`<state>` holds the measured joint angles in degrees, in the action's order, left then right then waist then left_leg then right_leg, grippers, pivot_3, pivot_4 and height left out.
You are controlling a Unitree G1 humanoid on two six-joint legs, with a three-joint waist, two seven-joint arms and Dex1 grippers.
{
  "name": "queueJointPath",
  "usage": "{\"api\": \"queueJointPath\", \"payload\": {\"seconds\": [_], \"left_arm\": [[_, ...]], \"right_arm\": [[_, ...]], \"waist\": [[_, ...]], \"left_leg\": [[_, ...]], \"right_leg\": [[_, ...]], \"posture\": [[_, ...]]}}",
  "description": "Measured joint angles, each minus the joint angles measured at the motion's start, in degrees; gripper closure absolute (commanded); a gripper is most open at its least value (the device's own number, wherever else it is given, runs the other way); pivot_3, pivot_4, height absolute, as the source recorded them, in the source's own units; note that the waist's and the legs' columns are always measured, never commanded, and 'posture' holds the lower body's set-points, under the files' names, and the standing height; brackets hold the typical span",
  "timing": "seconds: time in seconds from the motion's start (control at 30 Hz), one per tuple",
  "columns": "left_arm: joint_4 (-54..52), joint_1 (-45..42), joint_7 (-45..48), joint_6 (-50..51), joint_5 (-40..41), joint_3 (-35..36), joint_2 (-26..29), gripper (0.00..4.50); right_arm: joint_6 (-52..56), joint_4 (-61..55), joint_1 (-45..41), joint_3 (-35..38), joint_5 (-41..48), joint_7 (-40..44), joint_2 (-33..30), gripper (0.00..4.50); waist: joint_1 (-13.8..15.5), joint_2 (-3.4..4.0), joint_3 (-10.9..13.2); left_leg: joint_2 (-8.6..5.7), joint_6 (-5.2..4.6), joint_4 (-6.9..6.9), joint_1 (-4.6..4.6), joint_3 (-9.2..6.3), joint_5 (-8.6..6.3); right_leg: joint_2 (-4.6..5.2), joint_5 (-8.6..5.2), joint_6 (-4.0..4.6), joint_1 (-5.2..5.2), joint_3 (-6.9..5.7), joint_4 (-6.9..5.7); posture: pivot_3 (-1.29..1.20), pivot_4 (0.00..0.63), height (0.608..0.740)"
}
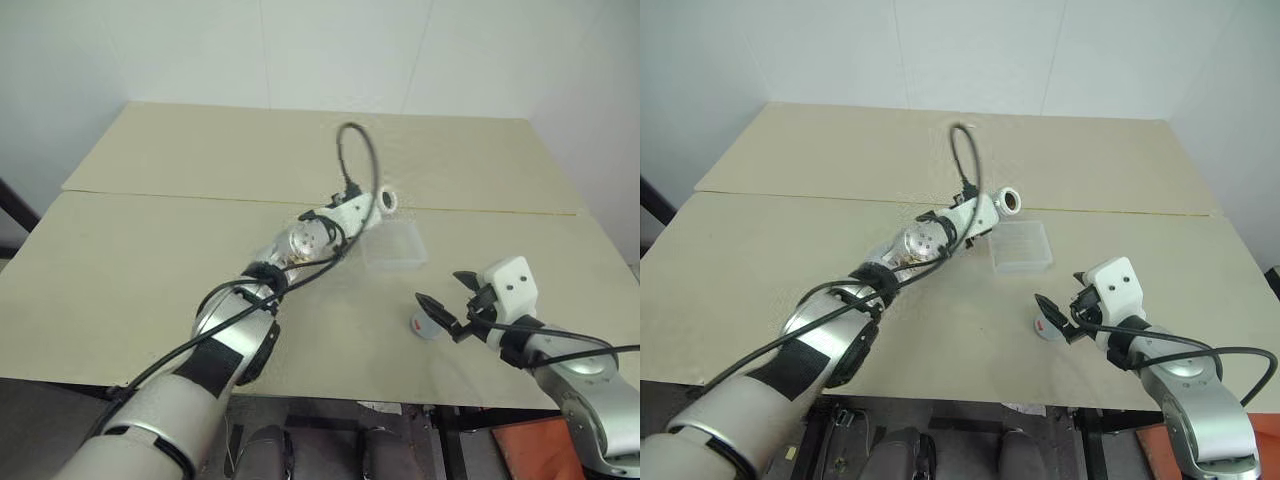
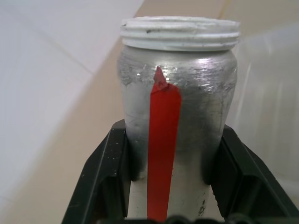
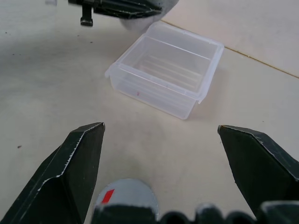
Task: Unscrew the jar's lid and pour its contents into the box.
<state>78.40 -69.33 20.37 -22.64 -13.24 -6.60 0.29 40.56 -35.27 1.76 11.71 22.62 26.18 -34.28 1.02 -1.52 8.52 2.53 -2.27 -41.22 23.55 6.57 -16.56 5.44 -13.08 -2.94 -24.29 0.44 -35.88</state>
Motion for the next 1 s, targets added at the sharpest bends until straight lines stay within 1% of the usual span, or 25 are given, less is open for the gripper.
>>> {"api": "queueJointPath", "payload": {"seconds": [0.03,0.1,0.2,0.3,0.33,0.37,0.43,0.53,0.6,0.63,0.7,0.77,0.83,1.0], "left_arm": [[-0.6,0.3,0.8,0.6,1.3,1.2,0.0,2.57],[-1.5,0.7,0.3,0.3,1.0,0.8,0.5,2.57],[-2.0,0.9,-4.4,-1.1,-3.5,-3.1,2.0,2.57],[-2.2,-0.6,-14.9,-4.2,-14.4,-12.6,5.5,2.57],[-2.2,-2.4,-20.5,-5.0,-20.5,-18.2,7.2,2.57],[-2.2,-3.5,-23.1,-5.2,-23.0,-20.1,7.8,2.57],[-2.1,-8.3,-31.9,-5.3,-31.8,-28.2,8.7,2.57],[-2.0,-13.5,-40.8,-5.5,-41.9,-38.0,7.6,2.57],[-1.1,-14.1,-46.0,-4.5,-48.4,-44.8,6.2,2.57],[-0.5,-14.1,-48.5,-3.6,-53.1,-49.8,4.8,2.57],[0.1,-14.0,-50.8,-2.6,-57.6,-54.5,3.7,2.57],[0.9,-14.3,-52.7,-1.0,-60.7,-57.6,3.0,2.57],[1.3,-15.0,-53.6,0.1,-62.0,-58.9,2.8,2.57],[1.6,-18.1,-54.6,1.7,-62.3,-59.1,2.8,2.57]], "right_arm": [[-0.1,0.2,0.0,0.0,-0.1,0.1,0.0,0.02],[-0.5,0.7,-0.1,0.0,-0.1,0.2,0.0,0.02],[-0.9,1.1,-0.4,-0.3,-0.6,0.5,0.0,0.02],[-1.2,1.2,-0.5,-0.4,-1.0,0.8,0.0,0.02],[-1.2,1.2,-0.4,-0.4,-1.1,0.8,0.0,0.02],[-1.2,1.2,-0.3,-0.4,-1.1,0.8,0.0,0.02],[-1.2,1.2,-0.2,-0.4,-1.0,0.8,0.3,0.02],[-1.4,1.1,0.2,-0.4,-1.2,0.7,0.7,0.02],[-1.5,1.1,0.5,-0.4,-1.4,0.6,0.9,0.02],[-1.5,0.9,1.1,-0.4,-1.6,0.3,1.1,0.02],[-1.5,0.9,1.6,-0.4,-1.7,-0.2,1.5,0.02],[-1.5,0.4,2.7,-0.2,-1.8,-0.8,1.9,0.02],[-1.5,-0.1,3.5,-0.2,-2.0,-1.3,2.2,0.02],[-1.5,-0.9,4.1,0.1,-2.0,-1.5,2.2,0.02]], "waist": [[-0.1,0.0,0.0],[-0.2,0.0,0.0],[-0.2,0.0,0.0],[-0.2,0.0,0.0],[-0.1,-0.02,0.0],[0.0,-0.02,0.0],[0.6,-0.02,0.0],[1.4,-0.02,0.0],[1.5,-0.02,0.0],[1.4,-0.03,0.0],[1.3,-0.03,0.0],[1.0,-0.03,0.0],[1.0,-0.03,0.0],[1.2,-0.03,0.0]], "left_leg": [[-0.01,0.0,0.02,-0.01,-0.01,0.0],[-0.03,0.0,0.03,-0.02,-0.04,0.0],[-0.04,-0.01,0.03,-0.04,-0.05,-0.01],[-0.06,-0.11,0.06,-0.04,-0.06,-0.06],[-0.07,-0.12,0.05,0.0,-0.08,-0.07],[-0.08,-0.11,0.05,0.01,-0.08,-0.07],[-0.1,-0.11,0.03,0.09,-0.07,-0.06],[-0.14,-0.11,0.02,0.08,-0.04,-0.06],[-0.15,-0.11,0.0,0.09,-0.02,-0.07],[-0.14,-0.12,-0.02,0.15,-0.02,-0.07],[-0.13,-0.11,-0.02,0.21,-0.02,-0.06],[-0.1,-0.11,-0.01,0.2,-0.02,-0.06],[-0.09,-0.13,0.0,0.21,-0.02,-0.07],[-0.1,-0.22,-0.04,0.24,-0.03,-0.12]], "right_leg": [[0.0,0.0,-0.01,0.01,0.01,0.01],[0.0,0.01,-0.02,0.03,0.01,0.02],[0.0,0.03,-0.05,0.05,0.02,0.02],[0.0,0.04,-0.06,0.05,0.02,0.02],[0.0,0.04,-0.07,0.04,0.01,0.04],[0.0,0.05,-0.08,0.04,0.01,0.04],[0.01,0.07,-0.11,0.03,-0.01,0.05],[0.04,0.07,-0.12,0.07,0.0,0.12],[0.05,0.06,-0.12,0.05,0.02,0.15],[0.04,0.06,-0.12,-0.01,0.01,0.13],[0.04,0.06,-0.12,-0.11,0.03,0.09],[0.02,0.06,-0.11,-0.14,0.04,0.07],[0.02,0.06,-0.11,-0.17,0.05,0.06],[0.05,0.06,-0.11,-0.15,0.04,0.08]], "posture": [[0.0,0.15,0.74],[0.0,0.15,0.74],[0.0,0.15,0.74],[0.0,0.15,0.74],[0.0,0.15,0.74],[0.0,0.15,0.74],[0.0,0.15,0.74],[0.0,0.15,0.74],[0.0,0.15,0.74],[0.0,0.15,0.74],[0.0,0.15,0.74],[0.0,0.15,0.74],[0.0,0.15,0.74],[0.0,0.15,0.74]]}}
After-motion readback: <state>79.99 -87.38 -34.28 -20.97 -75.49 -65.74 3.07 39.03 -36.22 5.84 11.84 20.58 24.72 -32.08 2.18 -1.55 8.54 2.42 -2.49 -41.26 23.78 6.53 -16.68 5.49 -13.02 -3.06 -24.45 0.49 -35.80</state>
